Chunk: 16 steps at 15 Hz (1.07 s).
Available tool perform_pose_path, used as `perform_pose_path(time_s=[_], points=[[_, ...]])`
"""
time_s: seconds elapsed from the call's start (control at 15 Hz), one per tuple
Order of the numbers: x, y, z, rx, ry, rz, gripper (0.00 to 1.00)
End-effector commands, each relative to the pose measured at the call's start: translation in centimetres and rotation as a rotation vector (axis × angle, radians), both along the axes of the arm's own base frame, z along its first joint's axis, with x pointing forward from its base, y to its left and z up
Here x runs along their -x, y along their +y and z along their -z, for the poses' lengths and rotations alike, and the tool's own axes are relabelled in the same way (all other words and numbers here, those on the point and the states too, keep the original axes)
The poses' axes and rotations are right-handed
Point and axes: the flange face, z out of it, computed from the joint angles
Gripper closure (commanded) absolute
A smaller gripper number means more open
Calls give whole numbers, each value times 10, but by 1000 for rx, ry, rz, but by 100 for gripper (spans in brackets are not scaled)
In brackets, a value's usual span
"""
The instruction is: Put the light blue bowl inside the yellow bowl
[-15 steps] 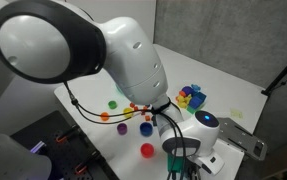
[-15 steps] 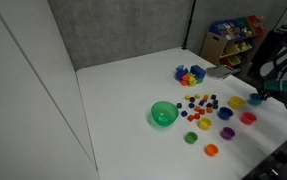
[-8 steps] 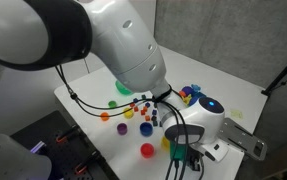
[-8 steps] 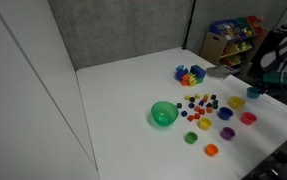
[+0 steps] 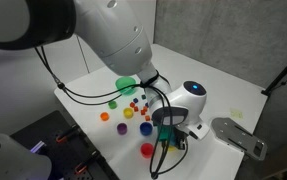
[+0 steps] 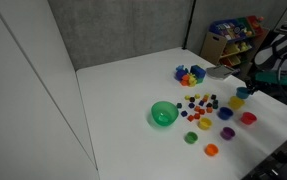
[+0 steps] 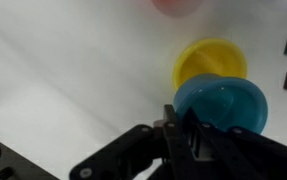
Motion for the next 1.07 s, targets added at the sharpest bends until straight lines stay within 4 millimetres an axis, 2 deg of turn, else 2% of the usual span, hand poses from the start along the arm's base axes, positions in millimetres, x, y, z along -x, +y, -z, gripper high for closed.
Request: perform_pose_path(time_s=[0.0, 0.2, 0.4, 1.0], points=[[3, 28, -2, -18, -35, -36, 95], [1, 41, 7, -8, -47, -52, 95], [4, 45, 10, 3, -63, -60, 95], [13, 39, 8, 26, -106, -39, 95]])
